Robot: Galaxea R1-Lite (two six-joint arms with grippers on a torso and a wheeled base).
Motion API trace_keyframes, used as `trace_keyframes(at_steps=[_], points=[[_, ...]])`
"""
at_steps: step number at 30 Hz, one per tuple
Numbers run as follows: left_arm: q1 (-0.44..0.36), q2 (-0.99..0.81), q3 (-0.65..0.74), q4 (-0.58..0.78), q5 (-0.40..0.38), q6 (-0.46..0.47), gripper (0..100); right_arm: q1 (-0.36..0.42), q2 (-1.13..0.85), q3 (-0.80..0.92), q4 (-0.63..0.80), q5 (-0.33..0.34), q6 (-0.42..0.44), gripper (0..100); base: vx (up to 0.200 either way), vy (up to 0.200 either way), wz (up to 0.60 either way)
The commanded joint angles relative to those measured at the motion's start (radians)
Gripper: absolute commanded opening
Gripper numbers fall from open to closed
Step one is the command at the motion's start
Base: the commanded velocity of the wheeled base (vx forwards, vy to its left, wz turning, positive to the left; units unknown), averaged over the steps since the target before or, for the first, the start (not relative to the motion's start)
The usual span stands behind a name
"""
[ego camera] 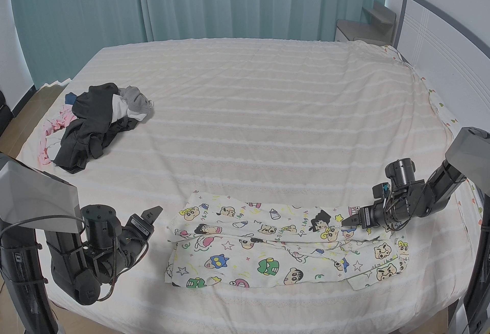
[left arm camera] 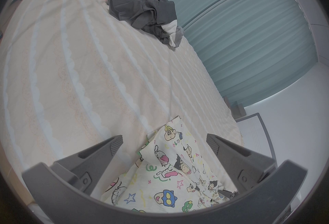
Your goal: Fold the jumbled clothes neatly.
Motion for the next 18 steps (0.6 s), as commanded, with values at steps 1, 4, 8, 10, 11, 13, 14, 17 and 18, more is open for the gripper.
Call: trace_keyframes(at_steps=[1,4,8,10,11,13,14,17,18], points=[[0.000,0.001,0.000,-0.018,0.000,0.000,100,0.010,0.001,-0.001,0.000,0.002,0.004,100,0.000,0.000,0.00],[0.000,0.001,0.001,-0.018,0.000,0.000,100,0.013,-0.004,-0.004,0.002,0.009,0.005,100,0.000,0.000,0.00],[0.000,0.001,0.000,-0.018,0.000,0.000,100,0.022,-0.010,-0.001,0.000,0.022,0.007,100,0.000,0.000,0.00],[0.000,0.001,0.000,-0.018,0.002,0.000,100,0.028,-0.017,0.005,0.002,0.035,0.015,100,0.000,0.000,0.00],[0.000,0.001,0.000,-0.018,0.002,0.000,100,0.031,-0.019,0.005,0.002,0.045,0.018,100,0.000,0.000,0.00],[0.000,0.001,0.000,-0.018,0.000,0.000,100,0.034,-0.021,0.007,0.002,0.065,0.027,100,0.000,0.000,0.00],[0.000,0.001,0.000,-0.018,0.000,0.000,100,0.034,-0.021,0.007,0.002,0.065,0.027,100,0.000,0.000,0.00],[0.000,0.001,0.000,-0.018,0.002,0.000,100,0.047,-0.039,-0.001,0.015,0.136,0.079,100,0.000,0.000,0.00],[0.000,0.001,0.000,-0.018,0.000,0.000,100,0.048,-0.045,-0.002,0.015,0.150,0.091,100,0.000,0.000,0.00]])
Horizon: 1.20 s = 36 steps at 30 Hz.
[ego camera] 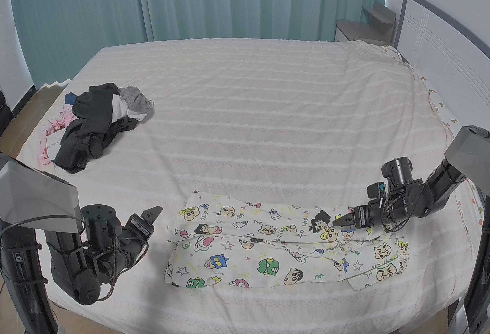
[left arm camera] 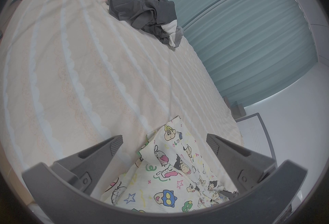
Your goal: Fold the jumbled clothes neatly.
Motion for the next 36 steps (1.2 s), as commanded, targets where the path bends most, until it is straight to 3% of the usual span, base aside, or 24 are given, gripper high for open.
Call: trace_keyframes(at_steps=[1,7,9,18,24,29,31,36], points=[[0.000,0.001,0.000,-0.018,0.000,0.000,100,0.013,-0.026,-0.008,0.008,0.038,0.031,100,0.000,0.000,0.00],[0.000,0.001,0.000,-0.018,0.001,0.000,100,0.014,-0.061,-0.012,0.006,0.144,0.082,100,0.000,0.000,0.00],[0.000,0.001,0.000,-0.018,0.001,0.000,100,0.019,-0.066,-0.015,0.005,0.152,0.096,100,0.000,0.000,0.00],[0.000,0.001,0.000,-0.018,0.000,0.000,100,0.019,-0.072,-0.088,-0.003,0.153,0.189,100,0.000,0.000,0.00],[0.000,0.001,0.000,-0.018,0.000,0.000,100,0.017,-0.067,-0.104,-0.004,0.146,0.194,100,0.000,0.000,0.00],[0.000,0.001,0.000,-0.018,0.000,0.000,100,0.020,-0.058,-0.144,-0.004,0.089,0.232,100,0.000,0.000,0.00],[0.000,0.001,0.000,-0.018,0.001,0.000,100,0.025,-0.072,-0.152,0.008,0.089,0.294,100,0.000,0.000,0.00],[0.000,0.001,0.000,-0.018,0.001,0.000,100,0.049,-0.086,-0.150,0.028,0.078,0.311,100,0.000,0.000,0.00]])
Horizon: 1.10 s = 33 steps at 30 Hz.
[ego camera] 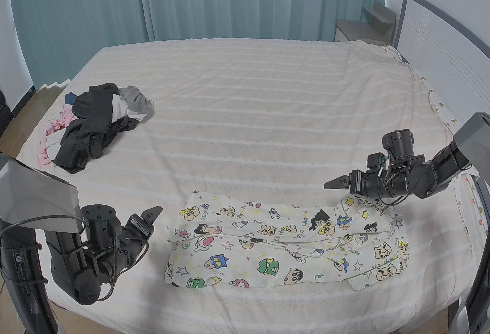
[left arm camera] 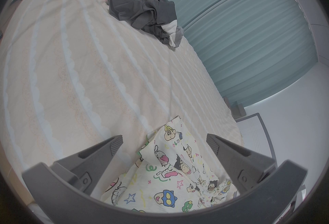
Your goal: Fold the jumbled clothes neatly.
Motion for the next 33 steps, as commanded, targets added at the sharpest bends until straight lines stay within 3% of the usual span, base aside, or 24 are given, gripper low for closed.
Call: trace_keyframes(at_steps=[1,5,10,21,27,33], points=[[0.000,0.001,0.000,-0.018,0.001,0.000,100,0.019,-0.017,0.001,0.021,-0.006,0.006,100,0.000,0.000,0.00],[0.000,0.001,0.000,-0.018,0.000,0.000,100,0.036,-0.035,0.013,0.096,-0.002,-0.063,100,0.000,0.000,0.00],[0.000,0.001,0.000,-0.018,0.001,0.000,100,0.047,-0.072,0.030,0.195,-0.008,-0.067,100,0.000,0.000,0.00],[0.000,0.001,0.000,-0.018,0.001,0.000,100,0.038,-0.167,0.030,0.160,-0.011,0.009,100,0.000,0.000,0.00],[0.000,0.001,0.000,-0.018,0.001,0.000,100,0.039,-0.121,0.069,0.163,-0.086,-0.003,100,0.000,0.000,0.00],[0.000,0.003,0.000,-0.018,0.001,0.000,100,0.045,-0.080,0.079,0.146,-0.120,-0.026,100,0.000,0.000,0.00]])
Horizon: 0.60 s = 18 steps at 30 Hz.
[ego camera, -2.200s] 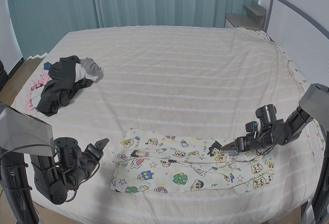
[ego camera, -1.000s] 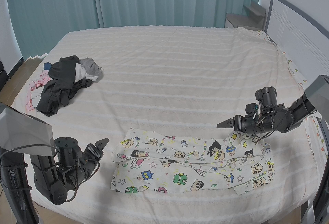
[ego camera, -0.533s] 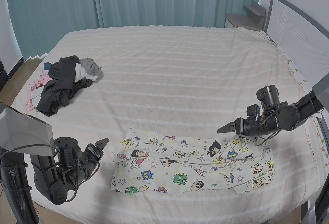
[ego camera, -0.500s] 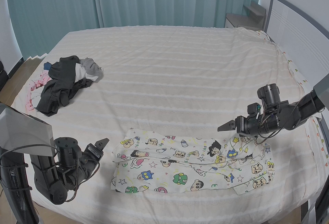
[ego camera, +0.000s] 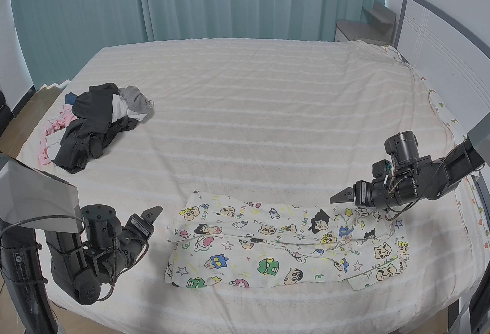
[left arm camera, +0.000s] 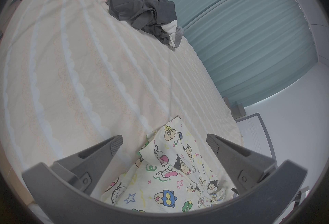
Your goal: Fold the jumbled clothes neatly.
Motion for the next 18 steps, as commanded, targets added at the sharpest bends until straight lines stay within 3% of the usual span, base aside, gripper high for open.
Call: trace_keyframes(at_steps=[1,4,9,18], points=[[0.000,0.001,0.000,-0.018,0.001,0.000,100,0.009,0.036,-0.005,-0.026,-0.006,0.006,100,0.000,0.000,0.00],[0.000,0.001,0.000,-0.018,0.001,0.000,100,0.028,0.052,0.001,-0.102,-0.011,0.023,100,0.000,0.000,0.00],[0.000,0.001,0.000,-0.018,0.001,0.000,100,0.029,0.122,0.003,-0.171,-0.143,0.024,100,0.000,0.000,0.00],[0.000,0.003,0.000,-0.018,0.001,0.000,100,-0.058,0.147,0.038,-0.174,-0.141,0.020,100,0.000,0.000,0.00]])
